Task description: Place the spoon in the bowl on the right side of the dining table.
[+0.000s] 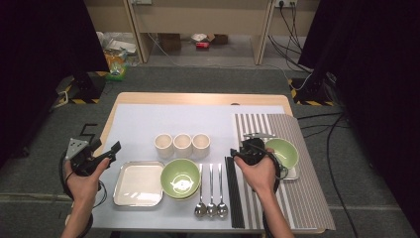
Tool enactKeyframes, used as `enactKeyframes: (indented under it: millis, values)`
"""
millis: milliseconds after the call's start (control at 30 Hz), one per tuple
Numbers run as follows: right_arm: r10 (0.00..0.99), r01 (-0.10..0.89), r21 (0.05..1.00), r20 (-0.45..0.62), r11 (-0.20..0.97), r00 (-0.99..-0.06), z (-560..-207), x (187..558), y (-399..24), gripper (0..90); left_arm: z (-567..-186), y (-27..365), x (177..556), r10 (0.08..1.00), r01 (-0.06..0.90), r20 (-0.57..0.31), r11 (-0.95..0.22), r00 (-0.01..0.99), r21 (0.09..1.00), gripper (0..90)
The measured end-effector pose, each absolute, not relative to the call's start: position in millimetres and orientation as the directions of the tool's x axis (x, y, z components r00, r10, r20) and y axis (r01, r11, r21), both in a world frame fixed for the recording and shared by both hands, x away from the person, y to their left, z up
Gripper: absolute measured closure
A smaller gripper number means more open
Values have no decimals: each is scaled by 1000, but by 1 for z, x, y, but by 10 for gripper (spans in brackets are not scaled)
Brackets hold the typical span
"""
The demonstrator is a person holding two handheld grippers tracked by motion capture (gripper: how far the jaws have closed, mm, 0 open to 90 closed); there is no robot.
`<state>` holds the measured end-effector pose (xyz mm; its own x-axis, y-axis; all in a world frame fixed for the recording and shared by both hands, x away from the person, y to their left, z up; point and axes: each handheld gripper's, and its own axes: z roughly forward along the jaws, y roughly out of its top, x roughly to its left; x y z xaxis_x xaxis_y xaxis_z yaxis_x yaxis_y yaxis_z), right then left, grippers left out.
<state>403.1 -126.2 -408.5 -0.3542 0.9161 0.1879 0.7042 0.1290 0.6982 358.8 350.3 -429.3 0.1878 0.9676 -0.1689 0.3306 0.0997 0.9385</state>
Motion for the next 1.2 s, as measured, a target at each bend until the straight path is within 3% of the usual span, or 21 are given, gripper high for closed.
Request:
enactKeyframes:
  millis: [1200]
  values:
    - [906,812,552,220,191,-363,-440,419,-90,659,-430,350,360,968,334,-167,97,189,938,223]
